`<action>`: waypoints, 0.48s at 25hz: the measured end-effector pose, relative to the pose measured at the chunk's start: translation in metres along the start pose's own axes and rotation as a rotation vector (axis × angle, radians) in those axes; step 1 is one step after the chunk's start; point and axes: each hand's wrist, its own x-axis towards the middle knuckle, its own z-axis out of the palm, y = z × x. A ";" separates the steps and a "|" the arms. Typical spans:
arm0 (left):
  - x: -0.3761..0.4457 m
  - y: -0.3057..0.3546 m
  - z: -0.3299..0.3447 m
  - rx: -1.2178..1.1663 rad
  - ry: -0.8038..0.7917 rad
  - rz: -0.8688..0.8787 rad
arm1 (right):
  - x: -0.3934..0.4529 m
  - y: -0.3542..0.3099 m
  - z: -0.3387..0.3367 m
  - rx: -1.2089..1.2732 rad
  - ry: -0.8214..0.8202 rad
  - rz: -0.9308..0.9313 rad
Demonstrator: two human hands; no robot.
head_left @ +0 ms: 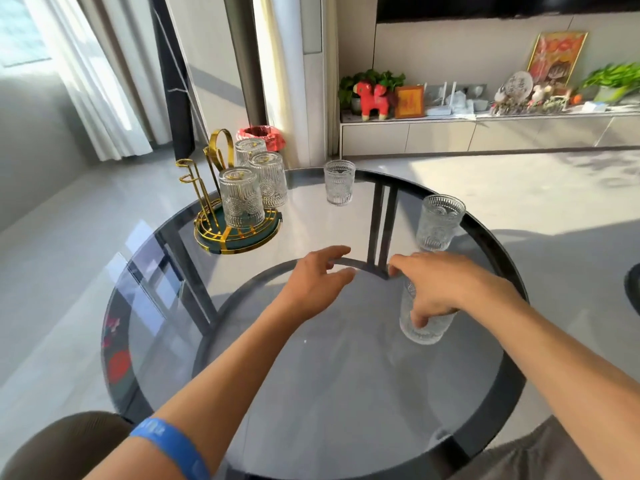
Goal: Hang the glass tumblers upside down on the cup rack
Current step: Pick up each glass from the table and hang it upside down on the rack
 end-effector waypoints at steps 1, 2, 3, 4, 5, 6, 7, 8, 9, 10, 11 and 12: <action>-0.004 -0.003 -0.003 -0.079 0.024 -0.020 | 0.002 -0.002 -0.001 0.114 0.016 -0.031; -0.006 -0.005 -0.007 -0.136 0.054 -0.046 | 0.005 -0.008 -0.004 0.246 0.042 -0.056; -0.008 -0.007 -0.013 -0.176 0.087 -0.087 | 0.009 -0.018 -0.006 0.380 0.075 -0.083; -0.010 -0.011 -0.020 -0.226 0.116 -0.154 | 0.014 -0.031 -0.008 0.509 0.126 -0.110; -0.012 -0.016 -0.029 -0.302 0.134 -0.262 | 0.019 -0.045 -0.009 0.648 0.194 -0.127; -0.014 -0.019 -0.040 -0.406 0.126 -0.399 | 0.026 -0.059 -0.011 0.804 0.274 -0.132; -0.017 -0.023 -0.053 -0.531 0.091 -0.510 | 0.033 -0.075 -0.015 0.978 0.349 -0.131; -0.019 -0.028 -0.066 -0.664 0.053 -0.548 | 0.039 -0.090 -0.018 1.170 0.403 -0.124; -0.020 -0.033 -0.080 -0.783 0.036 -0.514 | 0.045 -0.104 -0.022 1.371 0.425 -0.126; -0.020 -0.036 -0.093 -0.870 0.053 -0.436 | 0.049 -0.118 -0.024 1.562 0.413 -0.142; -0.021 -0.036 -0.104 -0.920 0.095 -0.345 | 0.052 -0.132 -0.025 1.712 0.381 -0.166; -0.021 -0.034 -0.114 -0.940 0.146 -0.271 | 0.055 -0.144 -0.025 1.791 0.352 -0.188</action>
